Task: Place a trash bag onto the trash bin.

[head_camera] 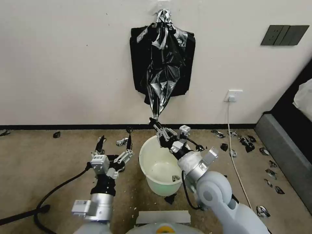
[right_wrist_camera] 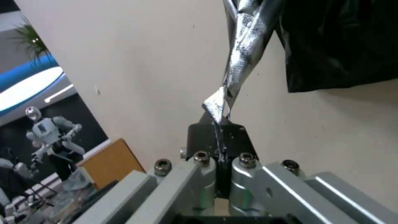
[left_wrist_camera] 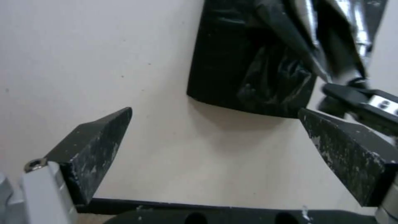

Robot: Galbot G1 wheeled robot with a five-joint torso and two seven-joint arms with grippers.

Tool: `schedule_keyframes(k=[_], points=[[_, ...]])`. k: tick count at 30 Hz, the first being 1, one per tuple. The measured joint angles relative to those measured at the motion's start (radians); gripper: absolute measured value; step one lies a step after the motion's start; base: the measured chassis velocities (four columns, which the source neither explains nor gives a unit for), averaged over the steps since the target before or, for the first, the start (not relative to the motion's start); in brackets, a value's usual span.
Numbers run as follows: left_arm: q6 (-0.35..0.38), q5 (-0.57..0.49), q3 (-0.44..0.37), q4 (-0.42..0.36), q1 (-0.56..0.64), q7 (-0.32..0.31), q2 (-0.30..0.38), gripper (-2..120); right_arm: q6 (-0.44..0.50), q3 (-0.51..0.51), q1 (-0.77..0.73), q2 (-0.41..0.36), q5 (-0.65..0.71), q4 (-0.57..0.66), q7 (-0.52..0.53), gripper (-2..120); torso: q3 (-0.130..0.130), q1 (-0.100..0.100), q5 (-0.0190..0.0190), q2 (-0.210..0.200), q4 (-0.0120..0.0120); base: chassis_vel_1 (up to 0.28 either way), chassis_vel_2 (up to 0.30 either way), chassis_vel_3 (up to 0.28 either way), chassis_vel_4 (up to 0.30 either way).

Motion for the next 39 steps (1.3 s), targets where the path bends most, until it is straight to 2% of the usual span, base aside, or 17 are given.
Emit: schedule_keyframes(k=[4,9,11,13,14,17,18,21,22,24,26,27,29,30,31,34,39], points=[[0.012,-0.003,0.023,-0.010,-0.013,-0.004,0.030,100,0.000,0.004,0.022,0.001,0.027,0.017,0.043,0,0.000,0.000,0.0000,0.000,0.0001,0.000,0.000,0.000,0.000],[0.058,-0.066,0.019,-0.050,-0.063,-0.019,0.094,100,-0.003,0.025,0.039,0.011,0.087,0.051,0.102,0,0.000,0.000,-0.0003,0.000,-0.0002,0.000,0.000,0.000,0.000],[0.101,-0.155,-0.040,-0.102,-0.103,-0.036,0.146,100,-0.009,-0.003,0.094,0.010,0.130,0.052,0.124,0,0.000,0.000,-0.0001,0.000,-0.0001,0.000,0.000,0.000,0.000],[0.138,-0.240,-0.083,-0.126,-0.154,-0.058,0.195,100,-0.012,-0.030,0.129,0.005,0.148,0.047,0.131,0,0.000,0.000,-0.0002,0.000,0.0012,0.000,0.000,0.000,0.000],[0.138,-0.240,-0.083,-0.126,-0.154,-0.058,0.195,100,-0.012,-0.030,0.129,0.005,0.148,0.047,0.131,0,0.000,0.000,-0.0002,0.000,0.0012,0.000,0.000,0.000,0.000],[0.186,-0.386,-0.114,-0.133,-0.276,-0.087,0.332,100,-0.015,-0.037,0.127,0.002,0.151,0.058,0.137,0,0.000,0.000,-0.0003,0.000,-0.0001,0.000,0.000,0.000,0.000],[0.186,-0.386,-0.114,-0.133,-0.276,-0.087,0.332,100,-0.015,-0.037,0.127,0.002,0.151,0.058,0.137,0,0.000,0.000,-0.0003,0.000,-0.0001,0.000,0.000,0.000,0.000],[0.200,-0.521,-0.097,-0.111,-0.388,-0.090,0.479,100,-0.016,-0.026,0.121,0.002,0.151,0.064,0.141,0,0.000,0.000,-0.0004,0.000,0.0001,0.000,0.000,0.000,0.000],[0.200,-0.521,-0.097,-0.111,-0.388,-0.090,0.479,100,-0.016,-0.026,0.121,0.002,0.151,0.064,0.141,0,0.000,0.000,-0.0004,0.000,0.0001,0.000,0.000,0.000,0.000],[0.203,-0.578,-0.057,-0.078,-0.476,-0.093,0.554,100,-0.016,-0.016,0.118,0.002,0.150,0.064,0.142,0,0.000,0.000,-0.0001,0.000,0.0001,0.000,0.000,0.000,0.000],[0.203,-0.598,-0.035,-0.064,-0.514,-0.096,0.577,100,-0.016,-0.013,0.117,0.001,0.150,0.065,0.142,0,0.000,0.000,-0.0002,0.000,0.0001,0.000,0.000,0.000,0.000],[0.205,-0.636,0.020,-0.026,-0.600,-0.108,0.619,100,-0.016,-0.006,0.114,0.000,0.150,0.066,0.142,0,0.000,0.000,-0.0002,0.000,0.0000,0.000,0.000,0.000,0.000],[0.217,-0.672,0.122,0.039,-0.732,-0.130,0.660,100,-0.017,0.005,0.110,-0.002,0.149,0.067,0.143,0,0.000,0.000,0.0000,0.000,-0.0002,0.000,0.000,0.000,0.000],[0.228,-0.685,0.175,0.072,-0.790,-0.143,0.672,100,-0.017,0.010,0.108,-0.004,0.150,0.067,0.143,0,0.000,0.000,0.0000,0.000,-0.0001,0.000,0.000,0.000,0.000],[0.228,-0.685,0.175,0.072,-0.790,-0.143,0.672,100,-0.017,0.010,0.108,-0.004,0.150,0.067,0.143,0,0.000,0.000,0.0000,0.000,-0.0001,0.000,0.000,0.000,0.000],[0.268,-0.692,0.298,0.142,-0.924,-0.178,0.687,100,-0.017,0.021,0.106,-0.013,0.151,0.066,0.143,0,0.000,0.000,-0.0001,0.000,-0.0002,0.000,0.000,0.000,0.000],[0.289,-0.696,0.377,0.188,-1.017,-0.200,0.694,100,-0.017,0.031,0.106,-0.015,0.155,0.065,0.143,0,0.000,0.000,0.0001,0.000,0.0000,0.000,0.000,0.000,0.000]])
